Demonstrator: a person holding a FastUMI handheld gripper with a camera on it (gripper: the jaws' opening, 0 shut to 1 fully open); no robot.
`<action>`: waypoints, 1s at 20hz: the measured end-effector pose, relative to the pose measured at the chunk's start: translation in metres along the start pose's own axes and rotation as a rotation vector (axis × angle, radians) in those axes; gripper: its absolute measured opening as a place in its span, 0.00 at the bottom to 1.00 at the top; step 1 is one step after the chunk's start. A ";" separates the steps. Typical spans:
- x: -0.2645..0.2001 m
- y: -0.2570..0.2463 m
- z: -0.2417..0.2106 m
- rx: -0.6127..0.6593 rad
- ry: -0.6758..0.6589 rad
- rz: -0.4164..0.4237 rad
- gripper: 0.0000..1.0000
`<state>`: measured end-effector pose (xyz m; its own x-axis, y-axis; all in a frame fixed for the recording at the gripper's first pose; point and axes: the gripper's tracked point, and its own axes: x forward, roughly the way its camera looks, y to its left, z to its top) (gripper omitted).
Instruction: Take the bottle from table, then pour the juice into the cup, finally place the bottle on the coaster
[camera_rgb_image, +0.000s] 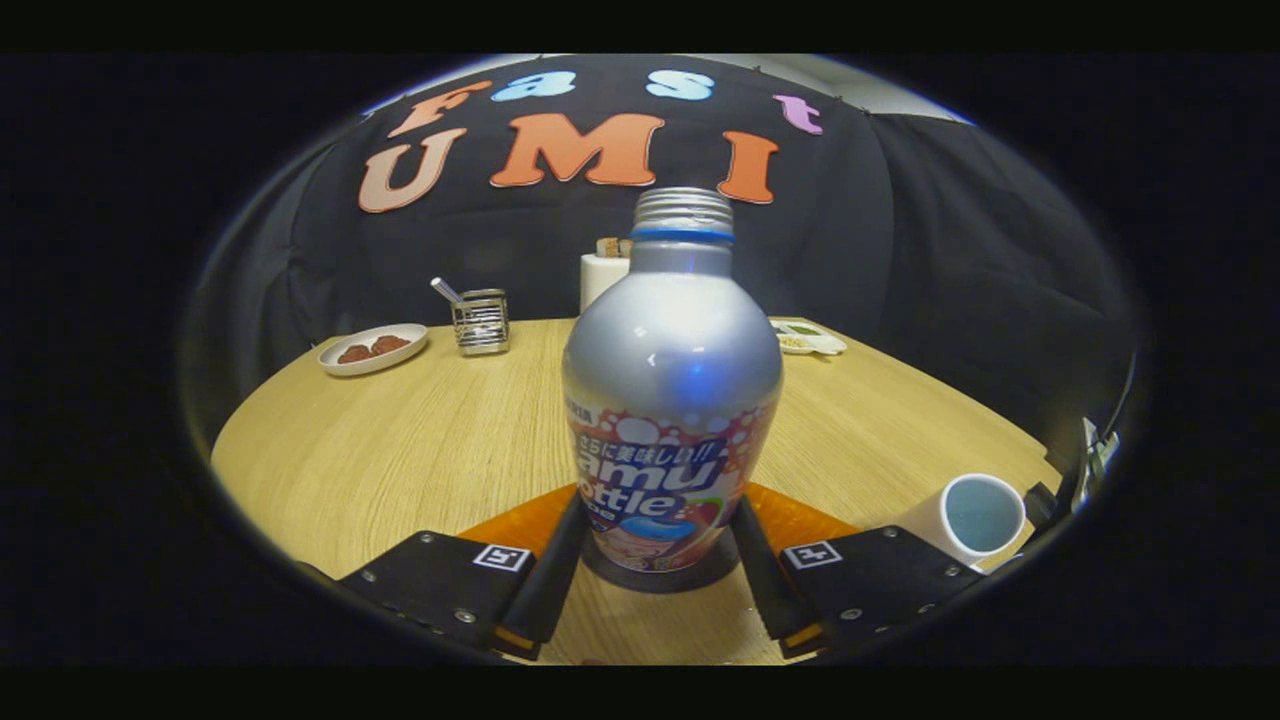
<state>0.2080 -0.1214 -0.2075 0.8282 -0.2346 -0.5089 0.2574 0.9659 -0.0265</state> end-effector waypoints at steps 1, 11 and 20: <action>0.001 0.000 -0.001 -0.002 0.003 0.000 0.77; -0.004 -0.007 -0.006 -0.018 -0.012 -0.030 0.82; -0.053 0.008 -0.007 -0.005 -0.063 0.002 0.94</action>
<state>0.1630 -0.1008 -0.1866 0.8586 -0.2386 -0.4537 0.2531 0.9670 -0.0295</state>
